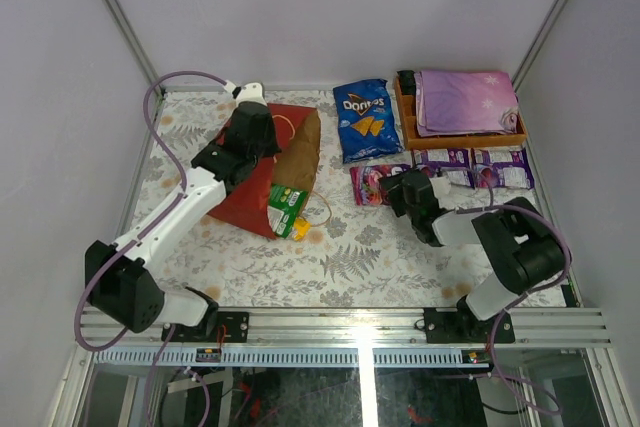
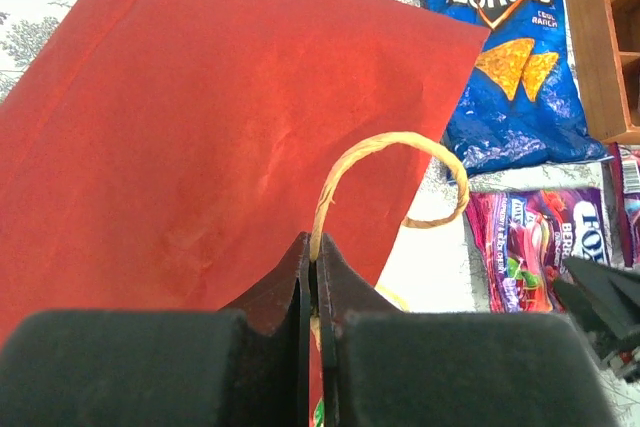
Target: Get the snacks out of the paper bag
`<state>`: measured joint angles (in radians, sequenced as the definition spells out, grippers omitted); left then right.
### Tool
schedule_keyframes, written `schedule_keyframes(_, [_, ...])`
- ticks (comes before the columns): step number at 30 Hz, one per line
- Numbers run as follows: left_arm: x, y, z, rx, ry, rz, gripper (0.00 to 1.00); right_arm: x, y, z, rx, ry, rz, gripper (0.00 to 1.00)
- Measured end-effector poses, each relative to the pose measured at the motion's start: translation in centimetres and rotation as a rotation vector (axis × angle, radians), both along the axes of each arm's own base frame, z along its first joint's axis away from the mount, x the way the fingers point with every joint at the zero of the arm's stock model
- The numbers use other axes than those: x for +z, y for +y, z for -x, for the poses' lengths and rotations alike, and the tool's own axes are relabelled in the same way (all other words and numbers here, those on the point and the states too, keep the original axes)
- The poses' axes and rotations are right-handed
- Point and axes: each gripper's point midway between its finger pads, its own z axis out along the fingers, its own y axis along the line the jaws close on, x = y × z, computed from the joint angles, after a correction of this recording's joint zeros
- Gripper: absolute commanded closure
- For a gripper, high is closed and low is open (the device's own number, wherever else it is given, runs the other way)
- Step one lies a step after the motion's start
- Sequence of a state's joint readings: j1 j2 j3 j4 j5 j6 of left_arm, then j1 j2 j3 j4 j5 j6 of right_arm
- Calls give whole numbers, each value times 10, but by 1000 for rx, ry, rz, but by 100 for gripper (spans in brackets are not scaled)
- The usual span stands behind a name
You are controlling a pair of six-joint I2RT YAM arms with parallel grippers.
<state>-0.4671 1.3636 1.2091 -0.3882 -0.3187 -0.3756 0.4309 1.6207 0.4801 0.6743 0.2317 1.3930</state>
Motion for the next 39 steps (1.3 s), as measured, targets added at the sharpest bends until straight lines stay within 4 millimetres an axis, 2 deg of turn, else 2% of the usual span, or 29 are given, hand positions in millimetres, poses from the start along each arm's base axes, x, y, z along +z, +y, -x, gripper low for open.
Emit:
schedule_keyframes(3, [2, 3, -4, 6, -2, -8, 100, 10, 20, 12, 57, -13, 71, 32])
schedule_keyframes(7, [15, 4, -13, 17, -27, 1, 100, 44, 48, 24, 158, -96, 119, 34])
schedule_keyframes(10, [24, 3, -17, 22, -50, 17, 100, 62, 56, 20, 205, -153, 141, 36])
schedule_keyframes(13, [25, 3, -17, 25, -58, 26, 100, 66, 65, 22, 272, -175, 154, 39])
schedule_keyframes(20, [29, 8, -7, 32, -72, 46, 100, 50, 84, 24, 394, -171, 164, 42])
schedule_keyframes(24, [26, 13, 6, 39, -74, 61, 100, 51, 90, 21, 427, -182, 161, 42])
schedule_keyframes(26, [22, 14, 9, 44, -71, 70, 100, 52, 86, 14, 424, -197, 145, 45])
schedule_keyframes(28, [16, 14, 11, 43, -67, 78, 100, 43, 77, 2, 402, -193, 124, 48])
schedule_keyframes(32, [-1, 14, 16, 40, -45, 81, 100, -3, 58, -20, 368, -136, 39, 50])
schedule_keyframes(35, [-2, 14, 15, 40, -43, 80, 100, 0, 64, -33, 382, -180, -12, 49])
schedule_keyframes(39, [-1, 13, 13, 39, -57, 84, 100, 0, 68, -35, 406, -187, -11, 48])
